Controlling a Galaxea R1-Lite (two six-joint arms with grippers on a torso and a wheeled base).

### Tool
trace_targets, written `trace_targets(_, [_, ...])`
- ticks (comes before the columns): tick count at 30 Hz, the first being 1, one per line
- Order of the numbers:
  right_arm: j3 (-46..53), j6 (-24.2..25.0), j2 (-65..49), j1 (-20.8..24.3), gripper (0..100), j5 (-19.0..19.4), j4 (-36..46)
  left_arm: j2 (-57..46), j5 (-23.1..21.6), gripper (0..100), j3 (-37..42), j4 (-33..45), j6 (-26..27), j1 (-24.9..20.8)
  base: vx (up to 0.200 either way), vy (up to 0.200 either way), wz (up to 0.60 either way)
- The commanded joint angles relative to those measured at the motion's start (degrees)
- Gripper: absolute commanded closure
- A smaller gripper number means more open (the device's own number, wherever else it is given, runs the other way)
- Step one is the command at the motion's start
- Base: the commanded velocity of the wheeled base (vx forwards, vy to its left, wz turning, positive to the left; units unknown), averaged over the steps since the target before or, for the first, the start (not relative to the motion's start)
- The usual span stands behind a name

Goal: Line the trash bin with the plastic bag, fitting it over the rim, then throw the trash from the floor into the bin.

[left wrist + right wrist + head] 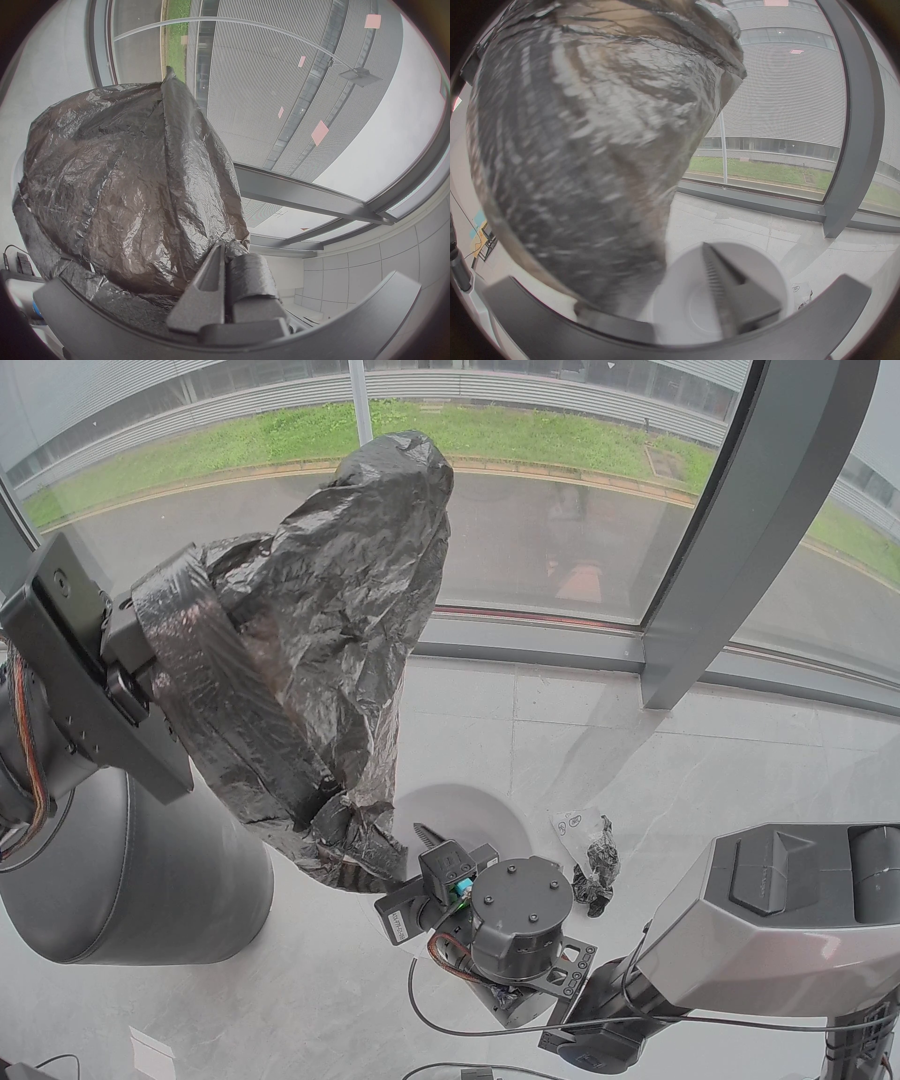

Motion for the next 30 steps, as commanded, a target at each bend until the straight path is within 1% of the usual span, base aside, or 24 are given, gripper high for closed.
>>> trace_targets(1, [1.42, 0.1, -0.89, 0.29, 100, -0.08, -0.71, 0.02, 0.02, 100, 0.33, -0.03, 0.21, 0.09, 0.0, 0.0, 0.0])
trace_targets(5, [6.69, 0.01, -3.36, 0.56, 100, 0.01, -2.82, 0.28, 0.02, 100, 1.56, -0.11, 0.91, 1.41, 0.0, 0.0, 0.0])
trace_targets(7, [9.5, 0.01, -4.76, 0.56, 100, 0.45, -3.09, 0.55, -0.24, 100, 2.7, -0.11, 1.35, 2.9, 0.0, 0.0, 0.0])
trace_targets(8, [9.5, 0.01, -4.76, 0.56, 100, 0.45, -3.09, 0.55, -0.24, 100, 2.7, -0.11, 1.35, 2.9, 0.0, 0.0, 0.0])
trace_targets(10, [14.51, 0.01, -8.01, 0.29, 100, 1.85, -2.3, 0.81, -0.51, 100, 4.81, -0.2, 2.67, 5.27, 0.0, 0.0, 0.0])
trace_targets(11, [16.18, 0.01, -9.16, 0.2, 100, 3.17, -1.86, 0.99, -0.68, 100, 5.42, -0.2, 3.46, 6.15, 0.0, 0.0, 0.0])
trace_targets(12, [16.97, 0.01, -9.68, 0.2, 100, 4.05, -1.68, 1.08, -0.77, 100, 5.6, -0.2, 3.73, 6.33, 0.0, 0.0, 0.0])
trace_targets(14, [20.4, 0.45, -12.85, -0.59, 100, 9.41, 0.08, 1.51, -2.18, 100, 7.09, -0.2, 5.75, 7.91, 0.0, 0.0, 0.0])
trace_targets(16, [22.16, 0.8, -14.87, -2.26, 100, 12.4, 2.54, 2.04, -3.94, 100, 8.06, -0.2, 7.07, 8.88, 0.0, 0.0, 0.0])
trace_targets(17, [22.25, 0.8, -14.96, -2.43, 100, 12.66, 2.71, 2.04, -4.11, 100, 8.15, -0.2, 7.15, 8.96, 0.0, 0.0, 0.0])
trace_targets(18, [22.68, 2.21, -16.54, -3.66, 100, 15.39, 4.82, 2.57, -5.69, 100, 8.85, -0.29, 8.12, 9.23, 0.0, 0.0, 0.0])
trace_targets(20, [22.68, 5.02, -18.82, -4.89, 100, 18.9, 7.99, 3.45, -6.75, 100, 9.73, -1.35, 8.65, 9.32, 0.0, 0.0, 0.0])
trace_targets(23, [22.07, 8.8, -22.95, -7.18, 100, 25.58, 16.16, 6.17, -6.92, 100, 11.14, -5.12, 8.82, 9.32, 0.0, 0.0, 0.0])
trace_targets(24, [21.89, 9.5, -23.57, -7.53, 100, 26.64, 17.48, 6.52, -6.92, 100, 11.22, -5.56, 8.82, 9.32, 0.0, 0.0, 0.0])
trace_targets(25, [21.02, 11.61, -25.5, -8.76, 100, 30.42, 22.23, 8.72, -6.92, 100, 11.93, -8.02, 8.74, 9.4, 0.0, 0.0, 0.0])
trace_targets(27, [19.26, 14.42, -27.79, -10.87, 100, 35.95, 28.82, 11.18, -6.92, 100, 12.81, -10.66, 8.74, 9.49, 0.0, 0.0, 0.0])
trace_targets(30, [17.06, 17.24, -29.99, -13.07, 100, 42.28, 36.46, 14.26, -7.01, 100, 14.3, -14.35, 8.65, 9.4, 0.0, 0.0, 0.0])
